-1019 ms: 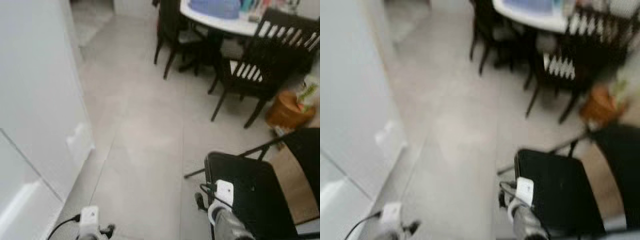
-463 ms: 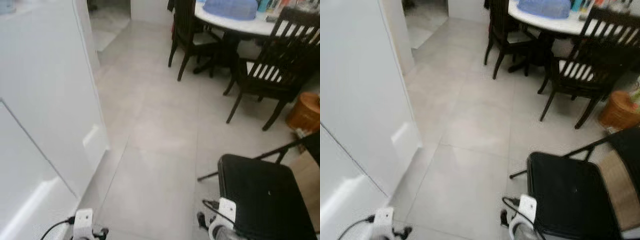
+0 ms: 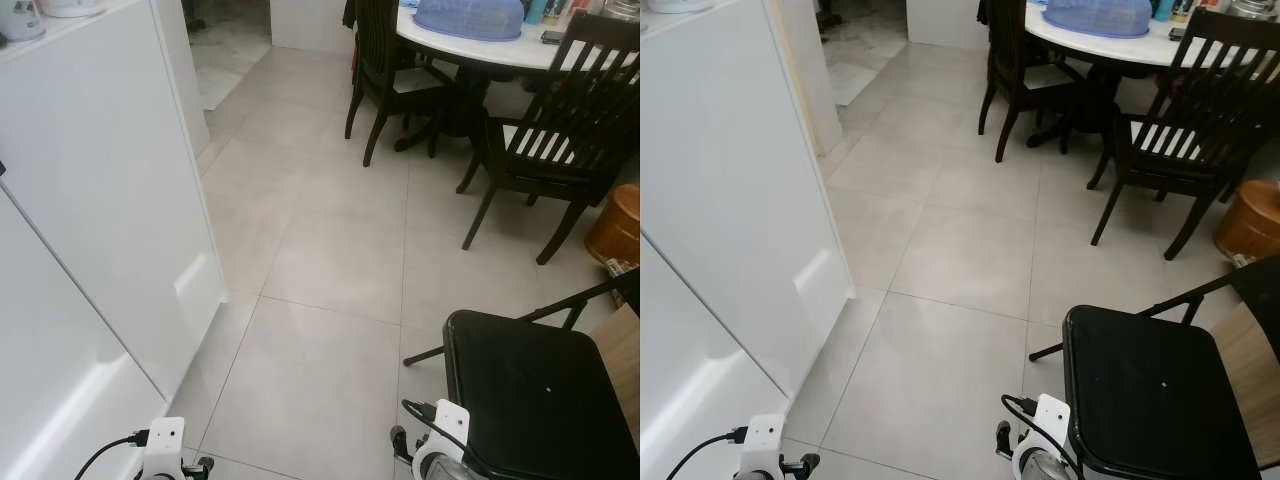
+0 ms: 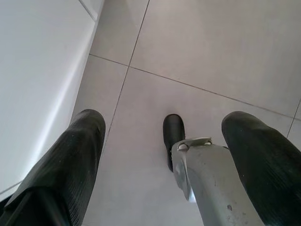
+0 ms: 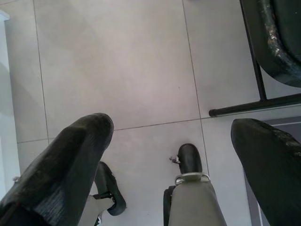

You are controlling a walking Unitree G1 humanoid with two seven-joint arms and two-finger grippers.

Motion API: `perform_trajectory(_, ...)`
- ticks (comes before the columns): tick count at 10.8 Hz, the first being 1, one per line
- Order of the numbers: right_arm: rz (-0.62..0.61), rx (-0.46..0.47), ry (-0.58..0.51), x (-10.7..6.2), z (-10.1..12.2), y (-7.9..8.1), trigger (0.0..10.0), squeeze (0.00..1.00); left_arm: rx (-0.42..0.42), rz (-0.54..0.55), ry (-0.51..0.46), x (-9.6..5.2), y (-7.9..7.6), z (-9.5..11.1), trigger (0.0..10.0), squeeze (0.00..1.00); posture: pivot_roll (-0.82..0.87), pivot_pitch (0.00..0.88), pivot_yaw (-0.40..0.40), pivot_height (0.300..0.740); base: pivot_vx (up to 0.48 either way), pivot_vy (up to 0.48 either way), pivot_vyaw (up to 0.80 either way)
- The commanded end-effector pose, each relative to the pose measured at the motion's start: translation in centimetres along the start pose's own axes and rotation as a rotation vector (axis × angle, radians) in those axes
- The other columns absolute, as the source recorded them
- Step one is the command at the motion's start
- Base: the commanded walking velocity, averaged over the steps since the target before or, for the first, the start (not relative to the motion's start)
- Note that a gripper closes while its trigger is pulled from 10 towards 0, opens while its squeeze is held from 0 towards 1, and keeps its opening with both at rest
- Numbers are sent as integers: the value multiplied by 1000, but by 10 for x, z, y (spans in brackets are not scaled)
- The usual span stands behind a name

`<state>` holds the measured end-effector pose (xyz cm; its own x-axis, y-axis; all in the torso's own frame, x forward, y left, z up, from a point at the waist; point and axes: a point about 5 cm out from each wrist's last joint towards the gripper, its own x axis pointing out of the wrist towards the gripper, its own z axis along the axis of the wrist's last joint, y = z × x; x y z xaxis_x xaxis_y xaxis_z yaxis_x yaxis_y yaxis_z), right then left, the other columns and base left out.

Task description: Restocking fridge

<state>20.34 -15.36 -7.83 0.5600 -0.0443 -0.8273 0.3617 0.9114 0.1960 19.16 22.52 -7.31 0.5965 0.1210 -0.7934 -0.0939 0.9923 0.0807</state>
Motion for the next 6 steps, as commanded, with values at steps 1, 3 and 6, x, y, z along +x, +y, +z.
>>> perform_trajectory(1, -6, 3, 5, 0, -1, -1, 10000, 0, 11, -4, 18, -1, 1, -4, 10000, 0, 123, 0, -52, 740, 0, 0, 0)
perform_trajectory(3, -8, -2, -10, 0, -1, -2, 10000, 0, 21, -11, 27, -1, 1, -6, 10000, 0, 110, 0, -53, 740, 0, 0, 0)
perform_trajectory(6, -4, -9, -20, -1, -1, -4, 10000, 0, 34, -27, 27, -1, -2, -8, 10000, 0, 86, 0, -55, 740, 0, 0, 0)
